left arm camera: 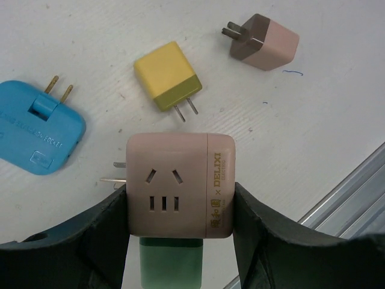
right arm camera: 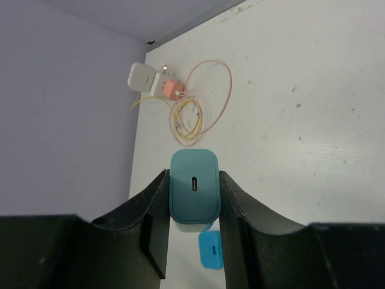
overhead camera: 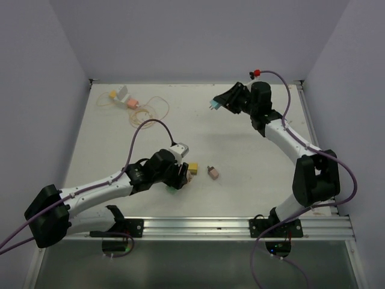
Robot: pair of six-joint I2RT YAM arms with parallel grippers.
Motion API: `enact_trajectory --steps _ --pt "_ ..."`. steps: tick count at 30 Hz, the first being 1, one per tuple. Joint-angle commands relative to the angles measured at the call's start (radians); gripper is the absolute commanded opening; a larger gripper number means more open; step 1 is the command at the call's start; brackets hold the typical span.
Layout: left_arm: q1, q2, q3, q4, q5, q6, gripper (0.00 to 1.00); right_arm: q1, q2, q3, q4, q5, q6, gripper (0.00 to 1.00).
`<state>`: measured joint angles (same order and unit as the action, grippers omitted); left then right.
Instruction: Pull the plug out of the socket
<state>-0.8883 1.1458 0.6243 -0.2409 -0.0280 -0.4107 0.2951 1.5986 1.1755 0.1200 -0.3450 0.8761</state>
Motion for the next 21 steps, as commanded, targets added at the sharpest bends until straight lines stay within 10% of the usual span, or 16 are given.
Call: enact_trajectory --steps 1,21 --pt "-0.008 -0.044 0.035 -0.026 -0.049 -0.028 0.00 -0.005 -0.017 0.042 -0.029 0.070 -0.057 0.00" --pt "0.028 0.057 0.173 0.120 -0.126 0.081 0.00 0.122 0.096 -0.309 0.012 -0.123 -0.129 0.00"
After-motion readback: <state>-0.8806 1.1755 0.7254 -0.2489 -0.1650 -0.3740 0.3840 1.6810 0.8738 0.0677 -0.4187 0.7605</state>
